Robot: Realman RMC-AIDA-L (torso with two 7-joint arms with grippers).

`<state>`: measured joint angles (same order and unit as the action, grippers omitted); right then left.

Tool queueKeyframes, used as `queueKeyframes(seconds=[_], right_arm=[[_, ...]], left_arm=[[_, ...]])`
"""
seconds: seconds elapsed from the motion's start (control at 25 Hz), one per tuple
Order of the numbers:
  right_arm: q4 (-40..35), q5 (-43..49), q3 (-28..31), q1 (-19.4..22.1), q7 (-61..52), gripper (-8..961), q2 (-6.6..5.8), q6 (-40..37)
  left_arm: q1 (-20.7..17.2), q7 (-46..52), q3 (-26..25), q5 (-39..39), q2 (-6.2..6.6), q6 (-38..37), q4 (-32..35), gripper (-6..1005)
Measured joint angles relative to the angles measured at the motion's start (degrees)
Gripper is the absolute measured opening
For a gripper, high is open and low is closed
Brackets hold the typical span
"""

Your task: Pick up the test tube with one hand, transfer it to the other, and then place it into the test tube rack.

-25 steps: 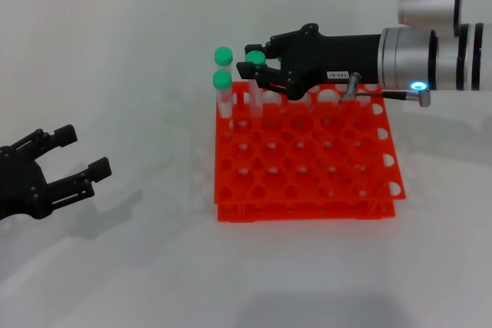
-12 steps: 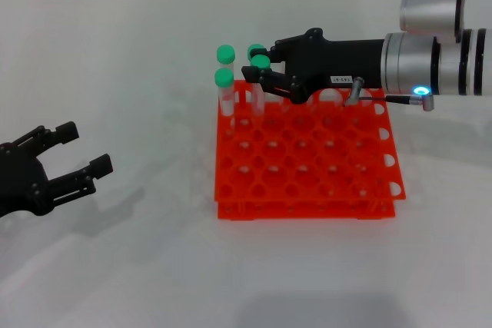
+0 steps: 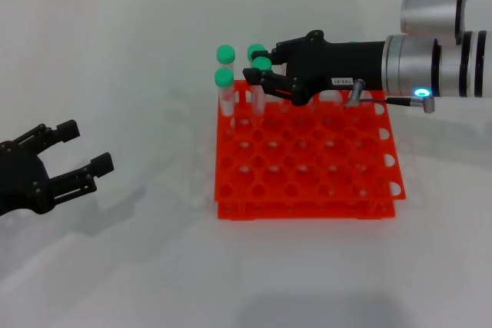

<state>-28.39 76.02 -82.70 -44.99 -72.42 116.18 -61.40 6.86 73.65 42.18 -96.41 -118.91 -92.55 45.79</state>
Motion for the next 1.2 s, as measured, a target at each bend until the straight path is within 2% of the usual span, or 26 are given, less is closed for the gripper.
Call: queueKeyframes(seconds=[0.88,1.08,1.2], right_arm=[[-0.4,0.14,-0.8,-0.3,-0.45,305,0.0,-0.04],[-0.93,0.06,-0.6,-0.28,-0.6,440,-0.08,-0.52],[-3.47,0.04,-0.48,1.34,-1.93,441,-0.37,-1.54]], left_arm=[[0.09,0.0,0.0,0.0,0.0,0.09,0.0,887],[0.09,0.0,0.0,0.0,0.0,0.09,0.0,887],[0.08,0.0,0.0,0.0,0.0,0.09,0.02,887]])
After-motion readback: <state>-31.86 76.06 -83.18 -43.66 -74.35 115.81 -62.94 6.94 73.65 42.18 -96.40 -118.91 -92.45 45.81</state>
